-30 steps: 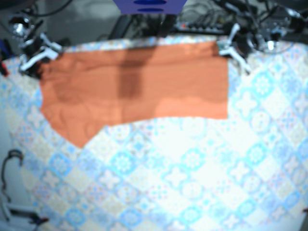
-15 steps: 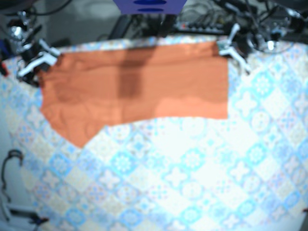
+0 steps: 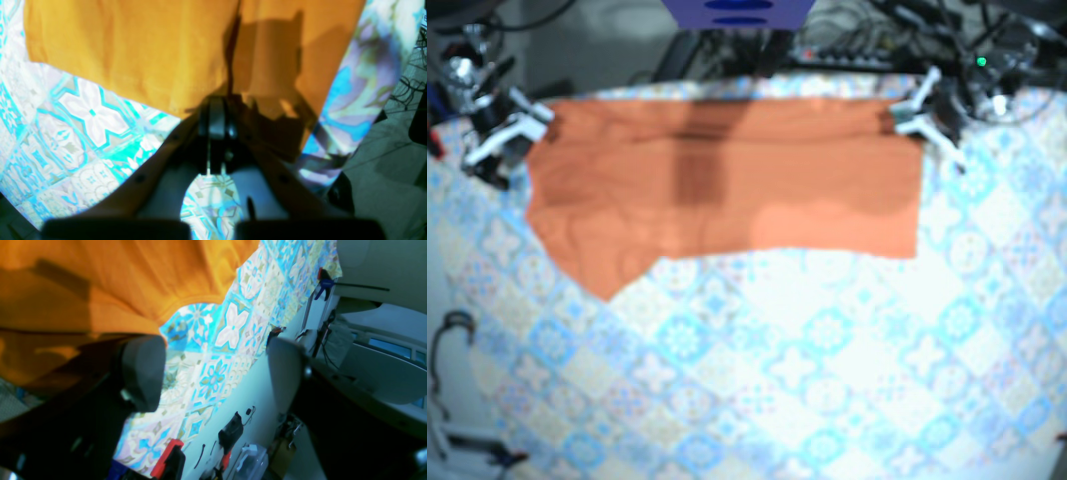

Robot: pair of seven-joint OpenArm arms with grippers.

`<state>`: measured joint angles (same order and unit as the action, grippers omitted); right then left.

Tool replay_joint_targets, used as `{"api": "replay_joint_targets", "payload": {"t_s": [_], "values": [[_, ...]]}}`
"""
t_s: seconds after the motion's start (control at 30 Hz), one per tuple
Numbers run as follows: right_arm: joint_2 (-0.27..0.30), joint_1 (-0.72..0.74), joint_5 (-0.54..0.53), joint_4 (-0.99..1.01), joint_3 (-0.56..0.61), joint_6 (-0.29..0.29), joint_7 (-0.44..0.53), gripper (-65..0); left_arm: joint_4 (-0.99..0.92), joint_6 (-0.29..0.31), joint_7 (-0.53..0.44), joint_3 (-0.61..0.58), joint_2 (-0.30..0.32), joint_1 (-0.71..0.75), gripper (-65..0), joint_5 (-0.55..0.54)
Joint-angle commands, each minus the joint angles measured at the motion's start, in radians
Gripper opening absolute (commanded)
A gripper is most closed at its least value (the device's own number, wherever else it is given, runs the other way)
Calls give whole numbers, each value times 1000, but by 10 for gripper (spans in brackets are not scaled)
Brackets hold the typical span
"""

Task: Fold the T-shirt properly
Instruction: 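Open both grippers and release the collar edge, then move both grippers along the shirt's side edges toward the hem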

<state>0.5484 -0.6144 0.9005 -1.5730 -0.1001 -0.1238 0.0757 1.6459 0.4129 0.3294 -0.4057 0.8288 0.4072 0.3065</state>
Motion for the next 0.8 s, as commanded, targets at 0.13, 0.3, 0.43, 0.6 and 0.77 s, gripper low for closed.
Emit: {"api": "replay_joint_targets", "payload": {"t_s": [0.13, 0.3, 0.43, 0.6, 0.77], "values": [[19, 1, -5, -14, -17, 17, 2, -182, 60, -9, -2, 6, 21, 0, -650, 3], [17, 1, -5, -16, -59, 17, 2, -182, 106, -9, -2, 8, 21, 0, -650, 3], [17, 23, -5, -22, -77, 17, 6, -182, 155, -9, -2, 47, 19, 6, -650, 3], [17, 41, -8, -53, -79, 17, 5, -180, 218, -9, -2, 144, 8, 15, -650, -5], [17, 116, -14, -86, -74, 13, 6, -182, 225, -9, -8, 282, -42, 11, -593, -11]]}}
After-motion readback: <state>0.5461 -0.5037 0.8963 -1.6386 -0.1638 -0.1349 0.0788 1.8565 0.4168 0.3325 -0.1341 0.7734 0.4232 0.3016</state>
